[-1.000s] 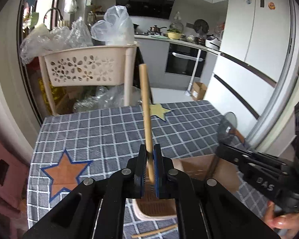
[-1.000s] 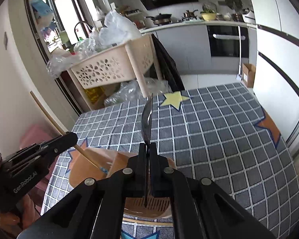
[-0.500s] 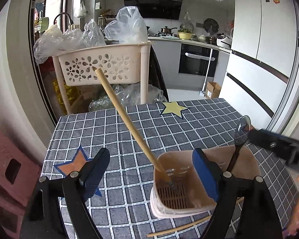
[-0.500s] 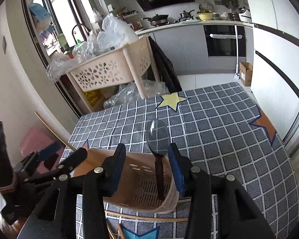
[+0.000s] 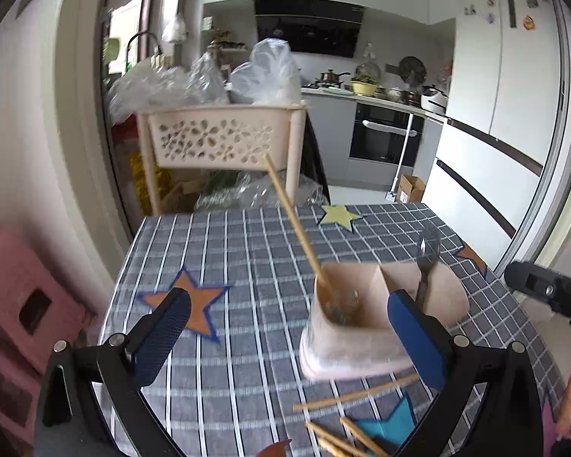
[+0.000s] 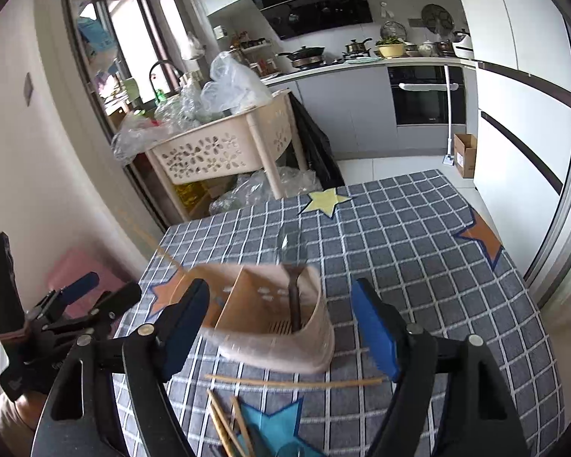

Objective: Organize utensils
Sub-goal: 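Move both tools back down to the utensil pile on the star mat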

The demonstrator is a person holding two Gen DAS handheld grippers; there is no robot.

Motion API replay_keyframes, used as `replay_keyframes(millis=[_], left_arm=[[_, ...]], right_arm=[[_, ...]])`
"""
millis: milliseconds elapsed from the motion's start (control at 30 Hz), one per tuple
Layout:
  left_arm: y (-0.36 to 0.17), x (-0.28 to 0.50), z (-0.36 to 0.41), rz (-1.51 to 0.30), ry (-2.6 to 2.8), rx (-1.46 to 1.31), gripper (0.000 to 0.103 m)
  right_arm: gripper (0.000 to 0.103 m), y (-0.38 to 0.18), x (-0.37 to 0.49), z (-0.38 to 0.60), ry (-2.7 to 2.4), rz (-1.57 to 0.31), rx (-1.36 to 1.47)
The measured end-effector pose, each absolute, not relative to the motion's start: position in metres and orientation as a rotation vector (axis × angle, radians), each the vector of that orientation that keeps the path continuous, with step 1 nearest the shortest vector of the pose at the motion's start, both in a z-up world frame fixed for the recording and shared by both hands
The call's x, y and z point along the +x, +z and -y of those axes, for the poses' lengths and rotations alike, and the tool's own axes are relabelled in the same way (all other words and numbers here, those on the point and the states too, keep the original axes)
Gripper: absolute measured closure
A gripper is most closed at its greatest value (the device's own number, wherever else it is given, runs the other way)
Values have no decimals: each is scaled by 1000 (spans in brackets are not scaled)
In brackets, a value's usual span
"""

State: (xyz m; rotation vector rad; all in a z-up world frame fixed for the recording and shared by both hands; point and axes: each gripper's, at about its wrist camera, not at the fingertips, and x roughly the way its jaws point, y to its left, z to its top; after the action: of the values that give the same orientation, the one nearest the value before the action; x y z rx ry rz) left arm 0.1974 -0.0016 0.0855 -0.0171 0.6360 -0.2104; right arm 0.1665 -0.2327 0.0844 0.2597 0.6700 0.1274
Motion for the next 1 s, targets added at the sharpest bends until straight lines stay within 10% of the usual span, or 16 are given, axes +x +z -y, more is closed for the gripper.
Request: replay_keyframes(millis=[533, 1000], left_arm=[[-57, 113, -6, -1135, -193, -173, 0], [-64, 100, -4, -1182, -186, -209, 0]], right_arm=[[23, -40, 106, 215, 145, -1067, 216], [35, -70, 108, 224, 151, -1152, 403]])
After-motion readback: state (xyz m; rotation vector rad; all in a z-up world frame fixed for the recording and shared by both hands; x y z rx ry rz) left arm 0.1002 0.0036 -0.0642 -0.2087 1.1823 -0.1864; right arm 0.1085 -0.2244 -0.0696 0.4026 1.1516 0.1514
